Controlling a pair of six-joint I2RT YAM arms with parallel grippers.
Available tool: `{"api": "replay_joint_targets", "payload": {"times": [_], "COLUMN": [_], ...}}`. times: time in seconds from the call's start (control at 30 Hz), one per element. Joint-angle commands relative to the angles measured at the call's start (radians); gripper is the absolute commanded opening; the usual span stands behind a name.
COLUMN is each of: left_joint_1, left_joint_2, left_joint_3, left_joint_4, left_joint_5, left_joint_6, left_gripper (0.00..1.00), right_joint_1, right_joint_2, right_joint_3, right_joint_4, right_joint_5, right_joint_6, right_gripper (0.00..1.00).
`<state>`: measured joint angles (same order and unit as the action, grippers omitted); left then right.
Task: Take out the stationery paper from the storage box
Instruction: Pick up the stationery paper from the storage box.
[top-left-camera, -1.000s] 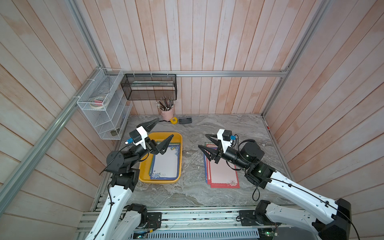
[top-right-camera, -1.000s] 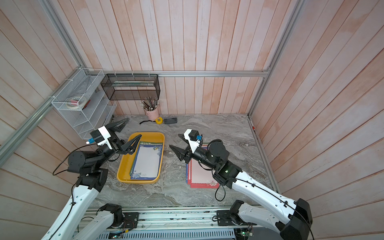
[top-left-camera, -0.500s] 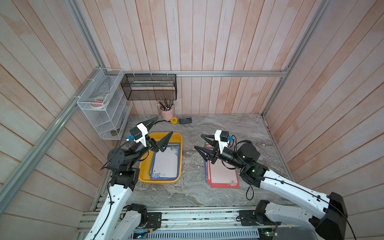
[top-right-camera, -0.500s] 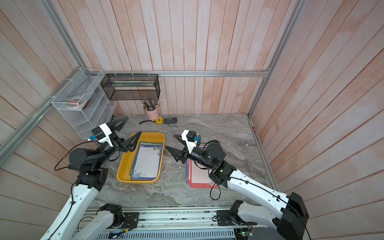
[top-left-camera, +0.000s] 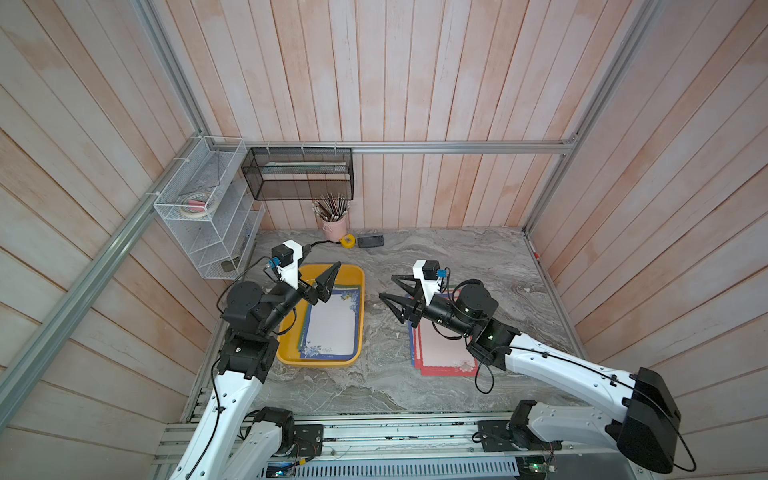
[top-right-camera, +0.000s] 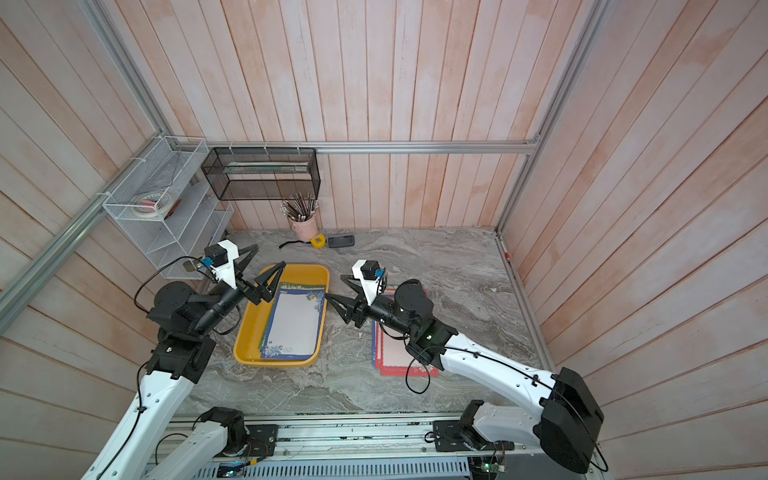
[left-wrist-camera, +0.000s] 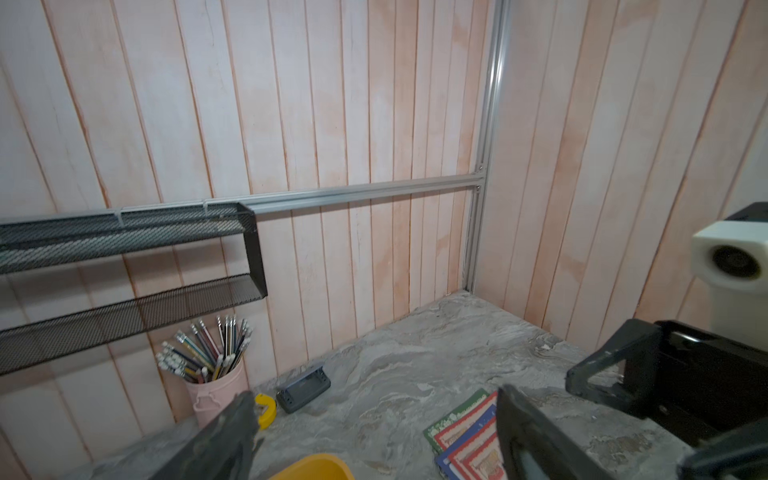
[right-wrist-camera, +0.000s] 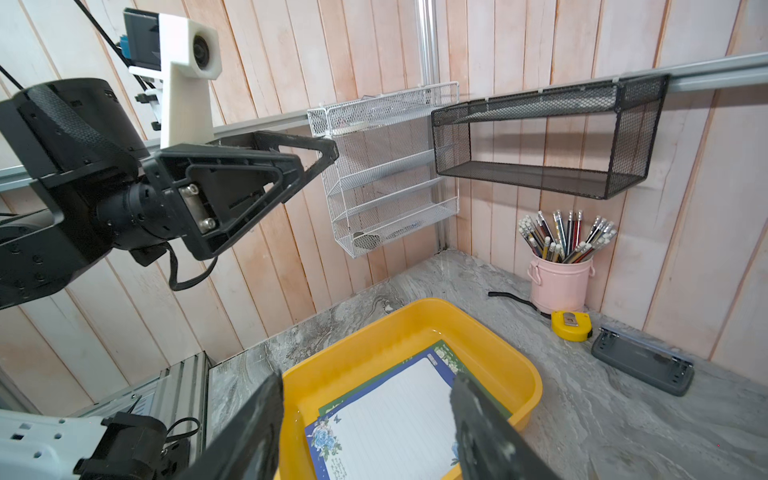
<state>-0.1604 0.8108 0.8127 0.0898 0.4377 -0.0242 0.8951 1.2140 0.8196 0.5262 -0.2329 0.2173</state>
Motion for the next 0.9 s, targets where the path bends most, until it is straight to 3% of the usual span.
{"api": "replay_joint_targets", "payload": {"times": [0.0,0.53,0.87], "left_joint_1": [-0.003,0.029,0.101], "left_joint_2": [0.021,0.200,0.349], "left_joint_3": [0.020,0.053,0.090], "left_joint_4": [-0.155,-0.296,-0.367], "left_joint_5": [-0.116,-0.261,-0.273], "left_joint_6": [0.032,0.025,-0.014], "left_gripper": [0.89,0.78,0.76], "right_joint_1": [0.006,0.007,0.005], "right_joint_2": [0.037,0.196,0.302], "right_joint_3": [0.015,0.122,0.210], "right_joint_4": [0.002,-0.124,-0.202], "right_joint_5": [0.028,0.110,0.136], "right_joint_6": [0.053,0.145,0.224], "right_gripper": [0.64,0.62,0.62]}}
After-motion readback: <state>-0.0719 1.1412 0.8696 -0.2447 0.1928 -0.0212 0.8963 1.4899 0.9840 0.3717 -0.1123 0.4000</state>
